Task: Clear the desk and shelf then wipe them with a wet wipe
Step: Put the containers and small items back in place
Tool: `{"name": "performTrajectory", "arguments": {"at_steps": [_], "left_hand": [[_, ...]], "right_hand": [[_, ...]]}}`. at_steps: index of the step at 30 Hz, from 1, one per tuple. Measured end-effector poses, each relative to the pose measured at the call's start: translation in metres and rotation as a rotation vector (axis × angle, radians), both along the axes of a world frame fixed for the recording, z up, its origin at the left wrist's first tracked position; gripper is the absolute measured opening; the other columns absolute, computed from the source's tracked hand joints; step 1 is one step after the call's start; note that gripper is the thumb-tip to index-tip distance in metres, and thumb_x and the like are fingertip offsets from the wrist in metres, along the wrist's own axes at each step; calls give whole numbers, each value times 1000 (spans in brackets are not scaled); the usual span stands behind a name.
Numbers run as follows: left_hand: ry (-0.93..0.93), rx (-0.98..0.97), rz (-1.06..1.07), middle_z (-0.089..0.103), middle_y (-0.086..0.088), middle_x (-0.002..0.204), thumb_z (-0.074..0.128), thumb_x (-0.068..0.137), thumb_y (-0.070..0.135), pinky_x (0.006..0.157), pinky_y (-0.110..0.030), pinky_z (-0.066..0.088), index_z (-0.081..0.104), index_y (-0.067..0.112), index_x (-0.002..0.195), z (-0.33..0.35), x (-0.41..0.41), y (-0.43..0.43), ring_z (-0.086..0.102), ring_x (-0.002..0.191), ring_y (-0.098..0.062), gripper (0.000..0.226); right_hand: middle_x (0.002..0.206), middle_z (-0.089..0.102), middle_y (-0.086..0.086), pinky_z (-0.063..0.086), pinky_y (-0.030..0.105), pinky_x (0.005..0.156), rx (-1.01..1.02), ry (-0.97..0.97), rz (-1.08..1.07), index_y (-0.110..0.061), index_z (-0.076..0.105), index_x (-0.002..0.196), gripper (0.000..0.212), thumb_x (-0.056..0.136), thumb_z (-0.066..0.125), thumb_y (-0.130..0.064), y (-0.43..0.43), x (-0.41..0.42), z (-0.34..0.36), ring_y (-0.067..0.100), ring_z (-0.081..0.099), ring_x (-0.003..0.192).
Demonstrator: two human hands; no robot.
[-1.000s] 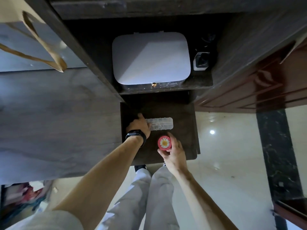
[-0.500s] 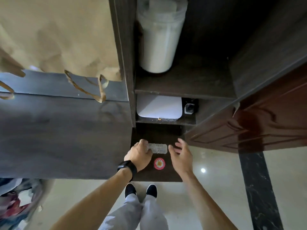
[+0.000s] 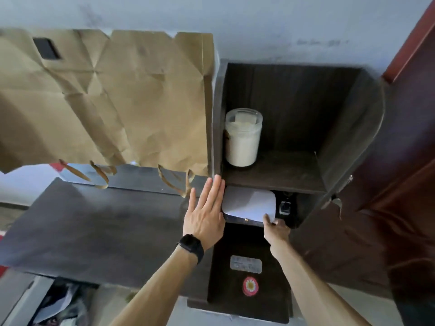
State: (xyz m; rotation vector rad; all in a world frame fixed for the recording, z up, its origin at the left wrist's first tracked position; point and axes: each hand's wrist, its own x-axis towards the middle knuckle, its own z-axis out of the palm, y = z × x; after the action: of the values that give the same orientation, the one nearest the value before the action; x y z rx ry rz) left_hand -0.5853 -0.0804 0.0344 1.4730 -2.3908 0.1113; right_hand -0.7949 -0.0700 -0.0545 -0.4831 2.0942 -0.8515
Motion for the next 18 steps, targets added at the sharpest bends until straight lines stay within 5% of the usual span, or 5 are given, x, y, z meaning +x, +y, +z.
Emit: {"name": "performTrajectory", "arguments": {"at_steps": [4, 7, 10, 14, 18], "left_hand": [[44, 104, 38, -18, 2, 163, 54, 81, 27, 120, -48, 7, -8, 16, 156, -7, -8, 9, -9, 151, -19, 98], [174, 304, 88, -17, 7, 163, 54, 88, 30, 122, -42, 6, -8, 29, 156, -24, -6, 24, -9, 151, -15, 92], [453, 606, 198, 14, 4, 163, 55, 91, 50, 119, -37, 22, 12, 44, 153, -39, -2, 46, 12, 150, -17, 76], [973, 1135, 340, 56, 13, 139, 65, 74, 72, 114, -41, 37, 28, 46, 149, -55, 10, 77, 53, 127, -10, 87], [1222, 1276, 461, 74, -3, 109, 74, 77, 46, 91, -54, 53, 57, 45, 130, -80, 44, 108, 70, 96, -28, 56]], "right_hand": [[89, 59, 18, 58, 42, 90, -230, -335, -206, 15, 52, 110, 48, 90, 72, -23, 7, 2, 4, 22, 63, 77], [112, 58, 17, 53, 37, 90, -340, -498, -276, 1, 43, 128, 50, 89, 72, -8, 28, 4, 16, 20, 62, 92], [115, 65, 9, 49, 40, 99, -362, -571, -225, -18, 34, 144, 64, 91, 68, -4, 70, 10, 26, 16, 63, 103], [113, 71, 11, 48, 41, 101, -297, -620, -131, -27, 36, 145, 60, 95, 62, -4, 134, 25, 21, 21, 65, 110], [121, 69, 8, 49, 40, 99, -193, -620, -42, -27, 41, 143, 57, 95, 63, -7, 166, 52, 4, 26, 61, 118]]}}
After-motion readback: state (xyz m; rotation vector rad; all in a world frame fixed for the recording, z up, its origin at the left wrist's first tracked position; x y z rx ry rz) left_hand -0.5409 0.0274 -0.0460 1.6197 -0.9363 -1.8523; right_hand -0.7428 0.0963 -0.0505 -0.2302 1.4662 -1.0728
